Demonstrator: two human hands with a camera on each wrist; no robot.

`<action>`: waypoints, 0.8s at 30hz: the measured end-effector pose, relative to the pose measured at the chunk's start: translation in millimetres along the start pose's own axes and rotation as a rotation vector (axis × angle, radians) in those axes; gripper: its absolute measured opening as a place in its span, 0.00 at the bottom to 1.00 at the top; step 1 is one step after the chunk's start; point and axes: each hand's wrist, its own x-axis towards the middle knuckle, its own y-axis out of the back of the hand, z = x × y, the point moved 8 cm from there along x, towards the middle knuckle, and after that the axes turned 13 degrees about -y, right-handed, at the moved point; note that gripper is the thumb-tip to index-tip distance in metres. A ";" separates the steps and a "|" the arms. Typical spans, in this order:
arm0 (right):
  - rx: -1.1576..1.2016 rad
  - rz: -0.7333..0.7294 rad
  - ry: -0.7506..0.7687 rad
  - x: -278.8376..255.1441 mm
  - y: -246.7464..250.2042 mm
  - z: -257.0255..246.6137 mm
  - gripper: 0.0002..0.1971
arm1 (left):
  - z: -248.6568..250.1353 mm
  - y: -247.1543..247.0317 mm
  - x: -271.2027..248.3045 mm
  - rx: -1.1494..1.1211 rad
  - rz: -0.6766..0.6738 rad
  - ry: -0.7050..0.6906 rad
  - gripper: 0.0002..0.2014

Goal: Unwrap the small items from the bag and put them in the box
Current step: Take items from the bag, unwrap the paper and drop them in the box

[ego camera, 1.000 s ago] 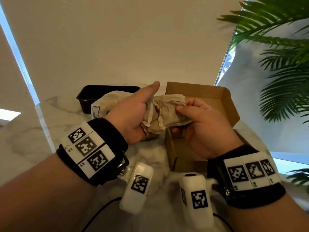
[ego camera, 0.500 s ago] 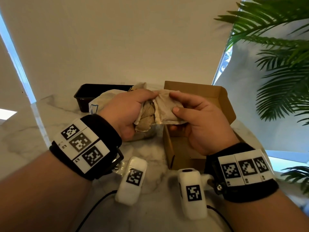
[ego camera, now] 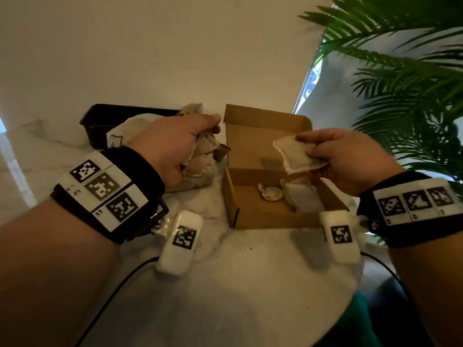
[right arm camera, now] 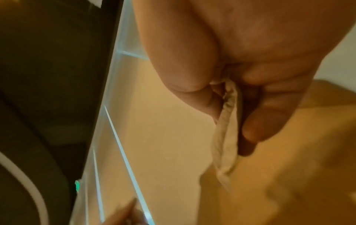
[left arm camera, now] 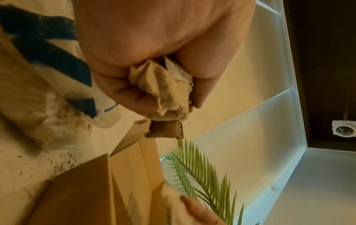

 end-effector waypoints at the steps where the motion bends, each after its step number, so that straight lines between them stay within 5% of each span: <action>1: -0.100 0.014 -0.046 2.4 4.6 7.8 0.13 | -0.1 -0.8 1.2 0.006 -0.007 -0.004 0.13; 5: -0.378 0.053 -0.163 6.6 8.7 27.8 0.11 | -3.0 2.9 4.6 0.045 -0.004 -0.028 0.16; 9: -0.622 0.043 -0.202 5.0 -3.0 25.3 0.08 | -8.2 1.9 3.7 0.035 -0.019 0.002 0.08; 13: -1.016 0.188 -0.054 -10.7 -9.5 -5.5 0.17 | -9.3 2.2 4.7 0.034 -0.036 0.012 0.13; 20: -0.812 0.202 0.068 -14.1 -14.9 -17.8 0.09 | -5.4 -1.0 2.7 0.030 -0.034 -0.007 0.13; 24: -0.691 0.219 0.136 -19.8 -24.1 -24.6 0.23 | -2.0 -2.2 -0.6 -0.001 -0.035 0.003 0.15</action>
